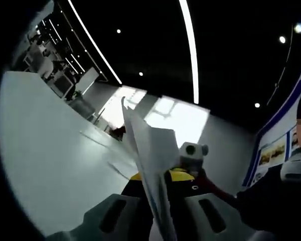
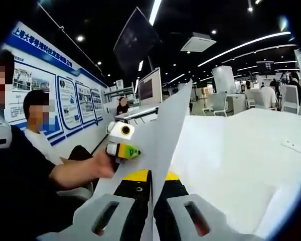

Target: Organize the stack of printing papers by aligning and flattening the scattered papers on the table

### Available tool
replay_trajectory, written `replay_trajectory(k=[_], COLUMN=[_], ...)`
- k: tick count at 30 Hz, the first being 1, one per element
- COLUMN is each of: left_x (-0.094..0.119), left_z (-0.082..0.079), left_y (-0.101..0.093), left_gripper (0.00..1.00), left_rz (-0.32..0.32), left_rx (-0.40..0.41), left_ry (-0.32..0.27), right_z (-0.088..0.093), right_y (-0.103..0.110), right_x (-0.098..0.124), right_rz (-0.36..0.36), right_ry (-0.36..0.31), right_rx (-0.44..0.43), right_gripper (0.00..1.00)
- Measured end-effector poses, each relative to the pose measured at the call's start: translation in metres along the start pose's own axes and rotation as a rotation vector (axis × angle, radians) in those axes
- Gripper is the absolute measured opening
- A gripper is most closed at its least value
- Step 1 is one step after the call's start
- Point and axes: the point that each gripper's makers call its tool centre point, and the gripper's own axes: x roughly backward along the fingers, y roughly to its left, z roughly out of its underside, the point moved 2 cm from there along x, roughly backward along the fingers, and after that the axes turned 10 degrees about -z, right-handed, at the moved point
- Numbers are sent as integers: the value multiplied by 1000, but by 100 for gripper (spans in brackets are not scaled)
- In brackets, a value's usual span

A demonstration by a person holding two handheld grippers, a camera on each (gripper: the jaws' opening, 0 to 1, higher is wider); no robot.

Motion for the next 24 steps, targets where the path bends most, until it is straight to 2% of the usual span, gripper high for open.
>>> replay_trajectory(k=[12,14,24], left_x=[0,1,1], left_z=[-1,-1,-1], left_y=[1,2,2], left_gripper=[10,6,6], left_rz=[-1,-7,-15], left_rx=[-2,-20,-52], left_ry=[-4,-8,-15], right_z=[0,2,2], right_y=[0,1,0], right_x=[-4,-6,-6], right_rz=[-5,-9,-6], right_ry=[-11,-9,-19], right_rx=[-10,-11,-2], right_gripper=[0,0,0])
